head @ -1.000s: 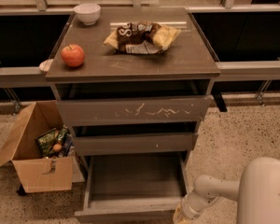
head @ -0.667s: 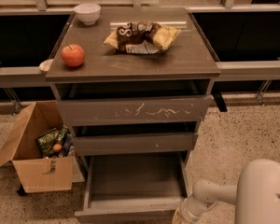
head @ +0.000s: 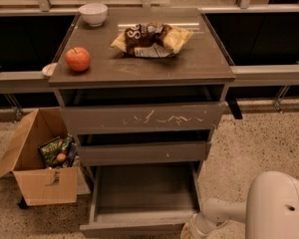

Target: Close bottom drawer

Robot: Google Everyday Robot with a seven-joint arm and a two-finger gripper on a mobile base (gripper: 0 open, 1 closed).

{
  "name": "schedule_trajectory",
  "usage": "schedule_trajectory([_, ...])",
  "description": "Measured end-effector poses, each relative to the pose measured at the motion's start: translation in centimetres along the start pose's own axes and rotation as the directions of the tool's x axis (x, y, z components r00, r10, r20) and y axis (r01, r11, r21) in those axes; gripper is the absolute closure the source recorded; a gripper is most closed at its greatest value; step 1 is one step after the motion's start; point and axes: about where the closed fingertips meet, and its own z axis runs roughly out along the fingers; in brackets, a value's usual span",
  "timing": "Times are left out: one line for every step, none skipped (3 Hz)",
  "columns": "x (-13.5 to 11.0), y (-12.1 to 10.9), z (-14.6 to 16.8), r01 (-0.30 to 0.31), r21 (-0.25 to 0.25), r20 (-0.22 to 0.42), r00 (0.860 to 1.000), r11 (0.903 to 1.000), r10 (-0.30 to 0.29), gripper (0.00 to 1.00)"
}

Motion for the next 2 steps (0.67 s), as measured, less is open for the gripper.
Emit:
schedule_trajectory([0.37, -1.74, 0.51, -0.025, 0.069, -0.022, 0.999, 0.9973, 0.026, 0.86])
schedule_trajectory([0.40, -2.27, 0.55, -0.035, 0.091, -0.022, 0.999, 0.9952, 0.037, 0.62])
